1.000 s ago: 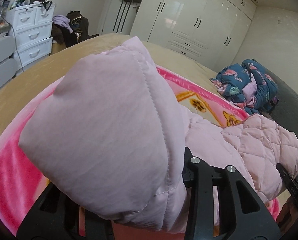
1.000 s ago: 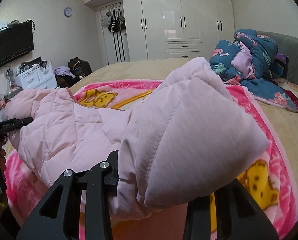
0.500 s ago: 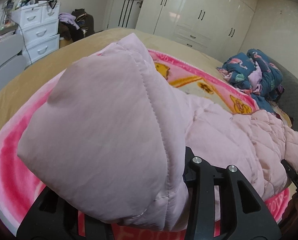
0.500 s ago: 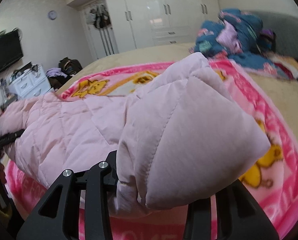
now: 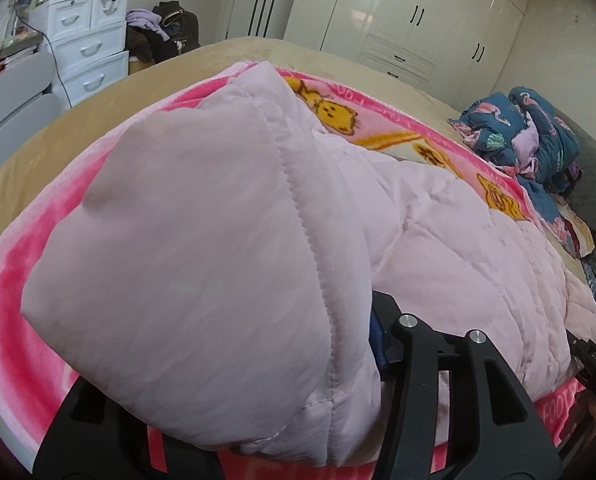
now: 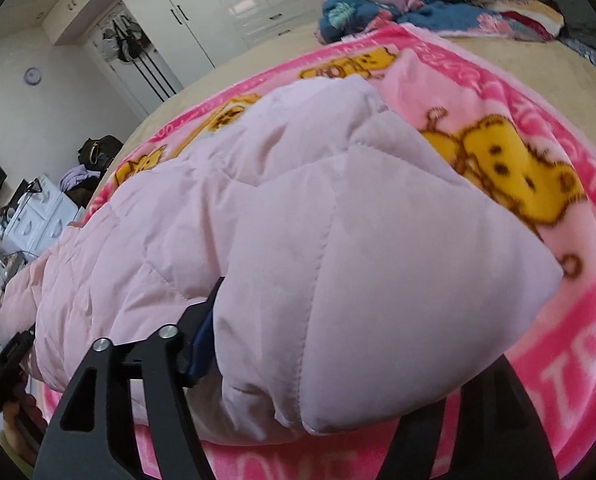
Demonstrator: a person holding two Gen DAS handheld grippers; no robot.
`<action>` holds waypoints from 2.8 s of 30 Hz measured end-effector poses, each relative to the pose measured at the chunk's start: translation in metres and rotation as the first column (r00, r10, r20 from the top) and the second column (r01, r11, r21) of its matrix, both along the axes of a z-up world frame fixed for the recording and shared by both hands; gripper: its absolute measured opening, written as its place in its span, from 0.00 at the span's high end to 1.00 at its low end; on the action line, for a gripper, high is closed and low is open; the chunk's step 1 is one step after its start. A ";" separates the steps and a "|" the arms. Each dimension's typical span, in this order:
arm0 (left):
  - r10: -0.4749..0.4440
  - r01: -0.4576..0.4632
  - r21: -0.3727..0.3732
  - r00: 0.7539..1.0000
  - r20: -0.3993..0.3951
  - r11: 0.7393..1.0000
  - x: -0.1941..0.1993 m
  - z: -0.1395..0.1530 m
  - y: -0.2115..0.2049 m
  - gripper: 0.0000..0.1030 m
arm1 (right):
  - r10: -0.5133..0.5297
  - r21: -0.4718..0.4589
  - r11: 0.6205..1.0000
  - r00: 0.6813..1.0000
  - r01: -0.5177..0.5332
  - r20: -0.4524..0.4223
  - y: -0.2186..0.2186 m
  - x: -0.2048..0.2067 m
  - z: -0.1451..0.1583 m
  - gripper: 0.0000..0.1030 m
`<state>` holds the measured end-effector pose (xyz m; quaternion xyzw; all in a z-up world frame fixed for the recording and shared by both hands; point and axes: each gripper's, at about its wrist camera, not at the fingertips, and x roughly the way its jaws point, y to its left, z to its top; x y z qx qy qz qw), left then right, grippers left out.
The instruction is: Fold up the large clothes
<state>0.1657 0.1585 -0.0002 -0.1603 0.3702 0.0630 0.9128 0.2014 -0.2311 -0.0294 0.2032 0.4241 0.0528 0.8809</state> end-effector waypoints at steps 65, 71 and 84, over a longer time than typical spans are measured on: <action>-0.174 0.149 0.137 0.966 0.190 0.979 -0.197 0.061 -0.100 0.09 | 0.324 -0.381 0.906 0.881 -0.183 0.345 0.091 -0.247 0.104 0.04; -0.188 0.163 0.146 0.966 0.176 0.976 -0.196 0.059 -0.107 0.09 | 0.323 -0.352 0.913 0.895 -0.208 0.308 0.095 -0.245 0.095 0.04; -0.169 0.143 0.159 0.971 0.170 0.977 -0.197 0.058 -0.105 0.09 | 0.312 -0.335 0.920 0.899 -0.205 0.308 0.090 -0.243 0.095 0.04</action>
